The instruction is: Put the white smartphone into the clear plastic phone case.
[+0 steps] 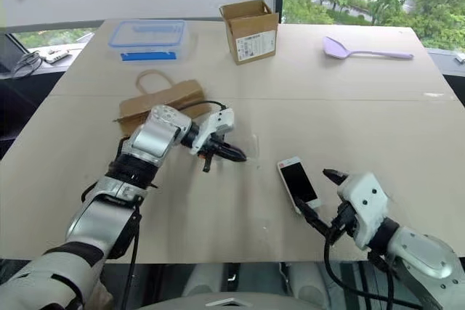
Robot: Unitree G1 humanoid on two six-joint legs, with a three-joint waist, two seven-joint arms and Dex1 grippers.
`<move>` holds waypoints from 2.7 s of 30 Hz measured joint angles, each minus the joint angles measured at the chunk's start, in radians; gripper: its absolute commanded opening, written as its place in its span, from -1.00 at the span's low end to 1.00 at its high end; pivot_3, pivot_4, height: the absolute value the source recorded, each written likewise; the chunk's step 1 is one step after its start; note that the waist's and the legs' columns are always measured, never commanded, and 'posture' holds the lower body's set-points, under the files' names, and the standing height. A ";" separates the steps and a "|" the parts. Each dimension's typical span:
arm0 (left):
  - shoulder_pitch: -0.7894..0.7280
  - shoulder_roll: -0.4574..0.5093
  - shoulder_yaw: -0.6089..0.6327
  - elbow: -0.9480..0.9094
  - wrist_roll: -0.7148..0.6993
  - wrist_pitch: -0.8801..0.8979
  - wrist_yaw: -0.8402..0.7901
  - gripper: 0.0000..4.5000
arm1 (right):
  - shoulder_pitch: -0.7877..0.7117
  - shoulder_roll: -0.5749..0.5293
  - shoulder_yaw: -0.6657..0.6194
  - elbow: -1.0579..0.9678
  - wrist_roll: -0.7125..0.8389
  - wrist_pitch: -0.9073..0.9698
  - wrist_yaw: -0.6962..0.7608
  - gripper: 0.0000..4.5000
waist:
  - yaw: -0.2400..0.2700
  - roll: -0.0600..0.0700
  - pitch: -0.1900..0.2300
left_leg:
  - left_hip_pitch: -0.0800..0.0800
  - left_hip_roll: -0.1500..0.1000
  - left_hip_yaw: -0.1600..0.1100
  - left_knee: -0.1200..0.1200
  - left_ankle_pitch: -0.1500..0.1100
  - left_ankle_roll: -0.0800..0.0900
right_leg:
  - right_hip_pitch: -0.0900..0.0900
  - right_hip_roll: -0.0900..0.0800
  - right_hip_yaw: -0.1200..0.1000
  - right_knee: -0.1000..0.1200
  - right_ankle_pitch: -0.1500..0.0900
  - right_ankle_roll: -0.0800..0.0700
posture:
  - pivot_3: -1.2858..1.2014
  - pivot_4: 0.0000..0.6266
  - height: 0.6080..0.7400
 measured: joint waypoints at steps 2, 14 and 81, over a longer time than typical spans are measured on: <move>0.022 -0.004 -0.009 -0.042 -0.006 0.018 0.029 -0.73 | -0.034 0.026 0.014 0.024 0.000 0.050 -0.042 1.00 | 0.000 0.000 0.000 | 0.000 0.000 0.000 0.000 0.000 0.000 | 0.000 -0.001 0.000 0.000 -0.001 0.002 | 0.03 -0.52 1.00; 0.227 0.078 0.186 -0.422 -0.274 0.128 0.106 0.82 | -0.157 0.100 0.210 0.078 -0.076 0.218 -0.195 1.00 | -0.009 0.001 0.000 | 0.001 0.000 0.001 -0.001 0.000 0.000 | 0.000 0.000 0.001 0.000 -0.001 0.002 | 0.03 -0.52 1.00; 1.049 0.242 0.568 -0.728 -0.613 -0.267 0.402 0.84 | -1.411 0.350 0.676 1.534 -0.585 -0.458 0.813 0.30 | -0.037 0.003 0.002 | 0.014 0.001 0.011 -0.021 -0.001 -0.002 | -0.003 -0.006 0.008 -0.004 0.002 -0.003 | 0.03 -0.52 1.00</move>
